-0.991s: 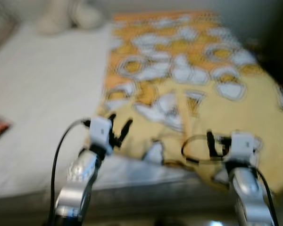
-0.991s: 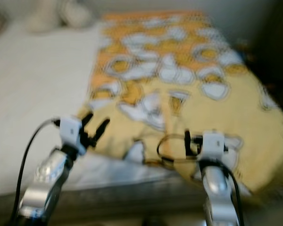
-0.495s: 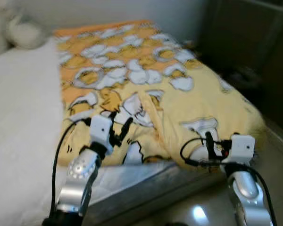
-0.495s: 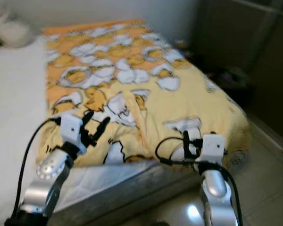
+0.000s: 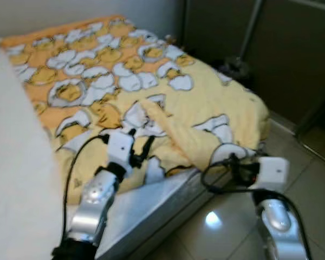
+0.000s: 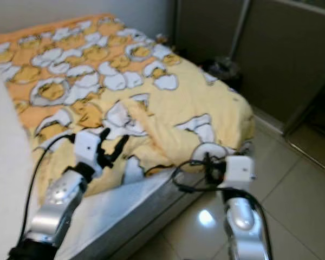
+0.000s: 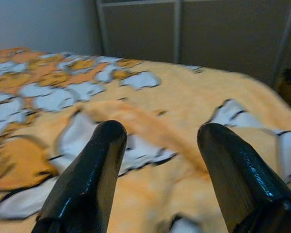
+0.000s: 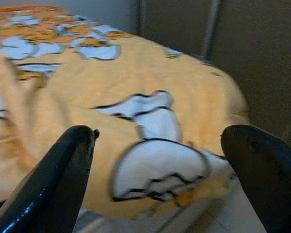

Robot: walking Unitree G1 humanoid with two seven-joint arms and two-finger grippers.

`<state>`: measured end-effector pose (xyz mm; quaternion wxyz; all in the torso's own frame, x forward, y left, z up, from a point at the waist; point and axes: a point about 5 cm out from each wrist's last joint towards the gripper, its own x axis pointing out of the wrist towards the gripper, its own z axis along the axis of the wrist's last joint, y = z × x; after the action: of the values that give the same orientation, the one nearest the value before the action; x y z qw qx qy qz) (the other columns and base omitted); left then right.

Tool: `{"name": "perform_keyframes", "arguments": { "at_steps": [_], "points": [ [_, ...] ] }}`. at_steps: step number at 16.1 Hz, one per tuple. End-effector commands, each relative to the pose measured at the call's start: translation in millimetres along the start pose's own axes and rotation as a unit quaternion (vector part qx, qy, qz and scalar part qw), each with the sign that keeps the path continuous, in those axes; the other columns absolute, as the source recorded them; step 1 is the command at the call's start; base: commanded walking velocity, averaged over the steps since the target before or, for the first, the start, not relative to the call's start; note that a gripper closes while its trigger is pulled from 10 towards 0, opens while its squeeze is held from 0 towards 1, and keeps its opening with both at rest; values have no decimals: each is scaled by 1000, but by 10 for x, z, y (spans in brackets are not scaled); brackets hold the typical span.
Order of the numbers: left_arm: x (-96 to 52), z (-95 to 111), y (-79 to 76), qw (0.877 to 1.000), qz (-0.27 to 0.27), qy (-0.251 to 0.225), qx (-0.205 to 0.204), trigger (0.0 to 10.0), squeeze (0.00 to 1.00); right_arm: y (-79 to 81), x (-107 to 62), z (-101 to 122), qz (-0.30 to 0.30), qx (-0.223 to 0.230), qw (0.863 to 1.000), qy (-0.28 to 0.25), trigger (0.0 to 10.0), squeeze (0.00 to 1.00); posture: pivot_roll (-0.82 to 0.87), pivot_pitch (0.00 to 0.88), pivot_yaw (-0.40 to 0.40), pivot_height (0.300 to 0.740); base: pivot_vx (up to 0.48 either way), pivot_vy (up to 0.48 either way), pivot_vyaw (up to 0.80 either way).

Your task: Clean up the room

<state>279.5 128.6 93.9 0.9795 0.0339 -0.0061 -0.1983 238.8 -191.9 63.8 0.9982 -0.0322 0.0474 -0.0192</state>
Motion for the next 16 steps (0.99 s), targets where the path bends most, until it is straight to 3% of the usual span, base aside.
{"name": "perform_keyframes", "arguments": {
  "at_steps": [1,8,11,16],
  "points": [
    [6,-3,-36,1000,1,0,-1,10000,0,-43,11,58,-3,-8,1000,-11,10000,0,-93,37,34,740,349,-326,0],
    [40,-5,-110,1000,-19,-2,0,10000,0,-44,-12,48,-1,-10,1000,-11,10000,0,-102,30,39,740,348,-326,0],
    [132,-151,18,997,36,63,-16,10000,0,-14,-37,52,17,-11,1000,-15,10000,0,-106,23,43,740,139,0,0],
    [311,-380,176,984,77,156,-29,10000,0,35,-197,2,41,-8,999,-6,10000,0,-128,65,48,740,0,0,0]
  ]
}}
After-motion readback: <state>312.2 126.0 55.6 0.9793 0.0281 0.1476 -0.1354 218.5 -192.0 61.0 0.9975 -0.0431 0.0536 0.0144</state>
